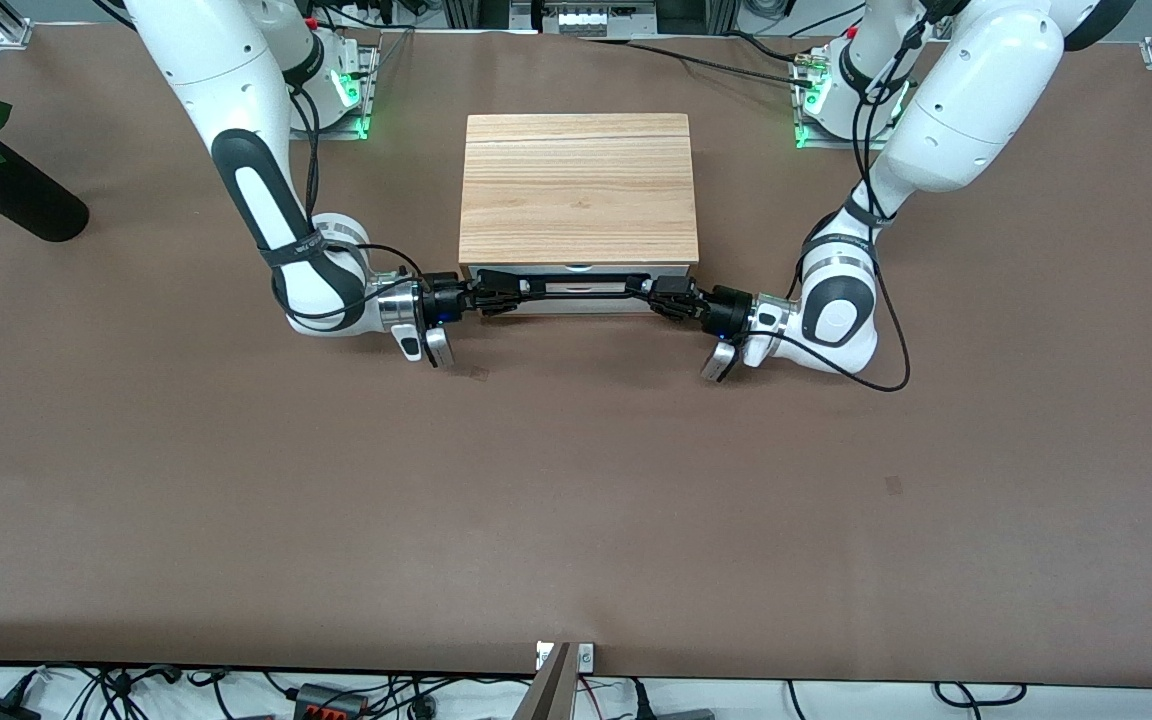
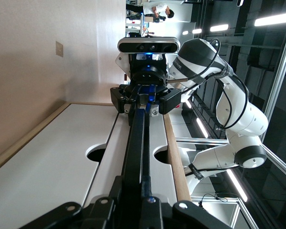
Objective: Pull top drawer with both arms simultaneously
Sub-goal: 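Pull the black handle outward with both grippers, sliding the drawer open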
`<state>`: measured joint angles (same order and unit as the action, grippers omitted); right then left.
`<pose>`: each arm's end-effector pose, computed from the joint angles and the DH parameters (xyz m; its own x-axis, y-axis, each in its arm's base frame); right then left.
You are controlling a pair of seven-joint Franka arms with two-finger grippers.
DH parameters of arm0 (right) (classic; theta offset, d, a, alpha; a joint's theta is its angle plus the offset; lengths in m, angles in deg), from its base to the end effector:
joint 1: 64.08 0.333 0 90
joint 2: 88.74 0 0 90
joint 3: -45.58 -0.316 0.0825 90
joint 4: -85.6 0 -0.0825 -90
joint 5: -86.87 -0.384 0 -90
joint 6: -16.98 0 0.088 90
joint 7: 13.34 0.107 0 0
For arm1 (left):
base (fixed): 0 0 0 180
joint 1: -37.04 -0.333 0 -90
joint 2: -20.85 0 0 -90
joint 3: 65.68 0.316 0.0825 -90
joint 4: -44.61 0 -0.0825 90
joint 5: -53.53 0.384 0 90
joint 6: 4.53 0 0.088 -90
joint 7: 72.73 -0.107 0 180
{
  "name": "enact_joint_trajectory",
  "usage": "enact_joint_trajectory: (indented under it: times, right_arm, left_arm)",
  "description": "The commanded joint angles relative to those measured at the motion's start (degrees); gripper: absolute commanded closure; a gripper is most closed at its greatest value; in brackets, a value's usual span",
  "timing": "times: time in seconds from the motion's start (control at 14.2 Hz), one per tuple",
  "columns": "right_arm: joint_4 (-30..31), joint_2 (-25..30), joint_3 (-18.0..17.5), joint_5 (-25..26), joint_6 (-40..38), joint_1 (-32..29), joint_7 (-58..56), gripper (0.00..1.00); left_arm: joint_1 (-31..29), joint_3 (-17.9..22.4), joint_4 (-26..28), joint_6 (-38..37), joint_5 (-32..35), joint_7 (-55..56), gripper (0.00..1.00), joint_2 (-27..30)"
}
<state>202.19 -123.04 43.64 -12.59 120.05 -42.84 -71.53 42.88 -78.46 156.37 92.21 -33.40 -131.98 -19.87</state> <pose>0.4924 0.3012 0.1647 0.9888 0.1385 -0.0550 -0.0401 -0.1080 -0.9933 0.5094 -0.2707 0.1481 0.9645 -0.2609 -0.0415 0.0442 0.0045 0.9990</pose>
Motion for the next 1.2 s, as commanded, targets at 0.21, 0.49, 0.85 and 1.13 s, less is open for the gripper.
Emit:
enact_joint_trajectory:
  times: [0.21,0.49,0.85,1.13]
  right_arm:
    - [0.1,1.3,0.2,-0.2,-2.1,-0.3,0.8,1.0]
    - [-5.0,-1.5,0.4,-0.2,-1.6,-0.5,1.2,1.0]
    - [-14.5,-8.2,0.4,-0.2,-1.3,-1.4,1.9,1.0]
    - [-17.1,-9.3,0.8,0.3,-0.8,-1.8,2.0,1.0]
  left_arm:
    - [-1.2,-0.4,-5.0,1.7,-1.4,0.7,0.87,-0.1]
    - [-1.2,-0.4,-10.7,3.1,-1.4,1.2,0.87,-3.1]
    - [-1.4,0.6,-14.8,3.1,-1.2,1.8,0.87,-4.7]
    - [-1.3,1.0,-16.0,3.1,-1.2,3.0,0.87,-4.9]
